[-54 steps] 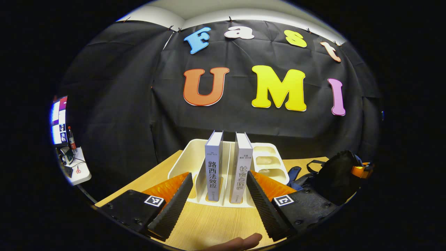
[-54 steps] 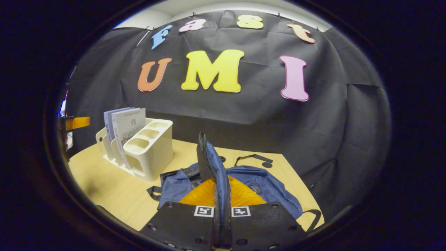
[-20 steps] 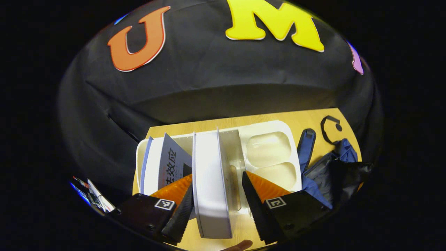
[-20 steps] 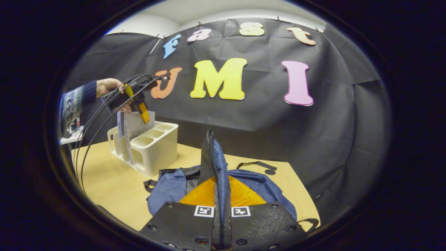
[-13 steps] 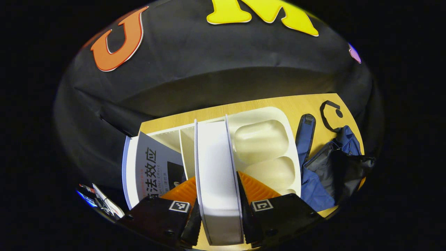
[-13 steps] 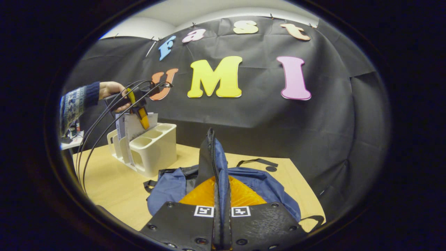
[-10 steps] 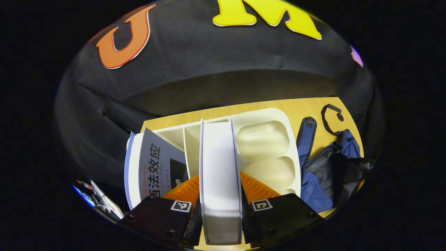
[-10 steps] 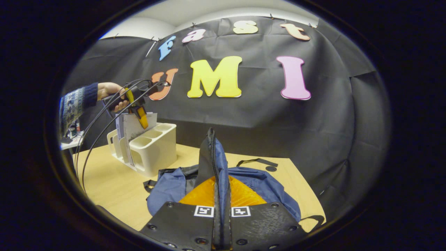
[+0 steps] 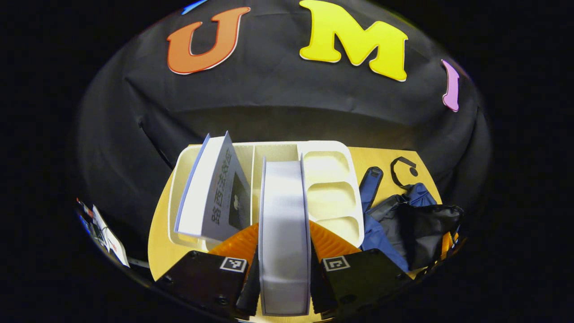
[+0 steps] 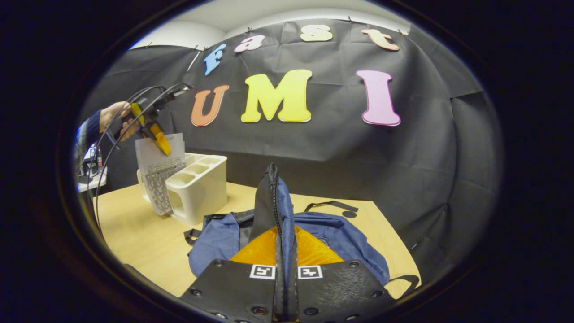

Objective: Open the schoolbag, grab two books from the bookshelf and put them into the schoolbag.

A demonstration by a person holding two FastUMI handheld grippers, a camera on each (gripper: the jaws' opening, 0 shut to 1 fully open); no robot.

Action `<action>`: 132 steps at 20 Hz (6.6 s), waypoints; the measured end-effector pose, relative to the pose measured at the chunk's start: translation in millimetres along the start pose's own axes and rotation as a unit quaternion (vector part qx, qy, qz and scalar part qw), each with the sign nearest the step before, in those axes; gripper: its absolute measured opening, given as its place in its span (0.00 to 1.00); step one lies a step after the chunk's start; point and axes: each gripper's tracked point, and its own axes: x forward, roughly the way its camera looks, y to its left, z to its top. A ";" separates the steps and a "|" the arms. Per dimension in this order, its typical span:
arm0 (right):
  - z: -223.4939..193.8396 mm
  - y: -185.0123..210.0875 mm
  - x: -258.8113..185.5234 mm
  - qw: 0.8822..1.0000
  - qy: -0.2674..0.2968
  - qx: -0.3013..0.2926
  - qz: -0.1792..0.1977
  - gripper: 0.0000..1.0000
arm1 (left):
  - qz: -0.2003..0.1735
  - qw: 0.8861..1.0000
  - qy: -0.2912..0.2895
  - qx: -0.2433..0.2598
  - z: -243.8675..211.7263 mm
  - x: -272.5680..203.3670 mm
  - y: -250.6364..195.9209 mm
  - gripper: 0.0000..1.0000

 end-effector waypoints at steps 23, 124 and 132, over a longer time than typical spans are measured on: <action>15.7 37.3 14.8 0.997 0.080 -0.018 -0.011 0.04 | -0.186 0.921 -0.096 -0.329 -136.1 -90.0 32.0 0.47; 18.5 8.7 -29.2 0.998 0.032 0.043 -0.046 0.05 | 0.130 0.922 -0.358 0.067 66.3 -98.2 48.4 0.90; 19.5 6.7 -25.3 0.997 0.030 0.053 -0.043 0.05 | 0.099 0.959 -0.266 0.006 116.6 -13.3 96.2 0.98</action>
